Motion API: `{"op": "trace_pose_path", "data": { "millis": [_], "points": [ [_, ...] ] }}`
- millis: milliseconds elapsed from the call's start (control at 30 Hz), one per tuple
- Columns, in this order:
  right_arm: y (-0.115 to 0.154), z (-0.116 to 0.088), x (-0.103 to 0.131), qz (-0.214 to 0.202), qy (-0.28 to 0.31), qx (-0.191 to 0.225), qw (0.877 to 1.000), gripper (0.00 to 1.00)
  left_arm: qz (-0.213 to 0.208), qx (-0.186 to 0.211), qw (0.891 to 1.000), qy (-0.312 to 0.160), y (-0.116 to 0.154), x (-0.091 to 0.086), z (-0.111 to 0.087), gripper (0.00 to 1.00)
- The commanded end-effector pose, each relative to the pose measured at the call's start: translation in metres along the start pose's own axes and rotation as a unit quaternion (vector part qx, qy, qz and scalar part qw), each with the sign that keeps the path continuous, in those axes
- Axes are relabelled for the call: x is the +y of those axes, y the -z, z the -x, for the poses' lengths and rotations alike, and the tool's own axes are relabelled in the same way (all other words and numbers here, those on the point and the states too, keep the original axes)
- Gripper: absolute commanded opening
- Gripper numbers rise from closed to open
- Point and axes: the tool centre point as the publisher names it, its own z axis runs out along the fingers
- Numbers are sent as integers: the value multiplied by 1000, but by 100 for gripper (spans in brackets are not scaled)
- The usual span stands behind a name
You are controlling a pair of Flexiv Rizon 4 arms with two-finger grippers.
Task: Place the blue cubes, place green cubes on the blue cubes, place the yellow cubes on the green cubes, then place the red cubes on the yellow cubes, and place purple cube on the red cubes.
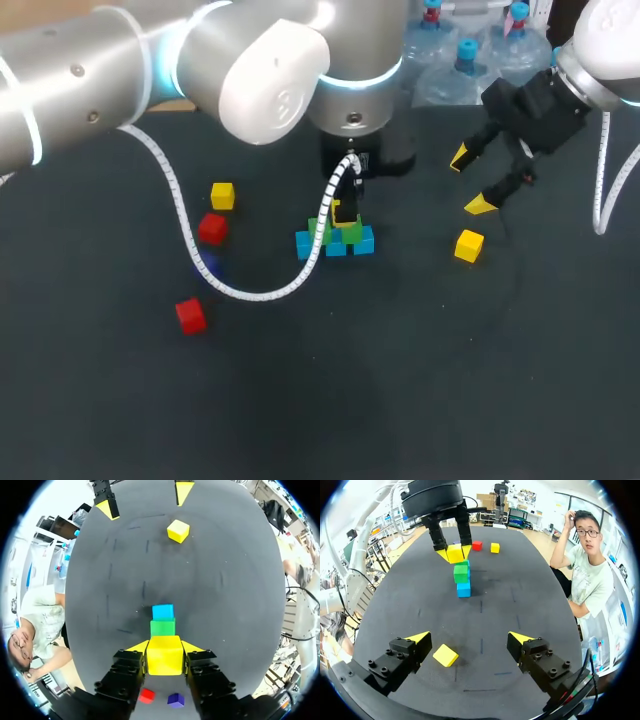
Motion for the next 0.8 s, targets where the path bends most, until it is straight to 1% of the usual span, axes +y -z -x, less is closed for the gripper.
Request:
{"op": "trace_pose_path", "data": {
  "millis": [33, 800],
  "points": [
    [0, 0, 1, -1, 0, 0, 1000, 100, 3, -3, 1000, 2, 1, -4, -4, 0],
    [0, 0, 1, -1, 0, 0, 1000, 100, -4, -7, 1000, 9, -3, -11, -3, 0]
  ]
}}
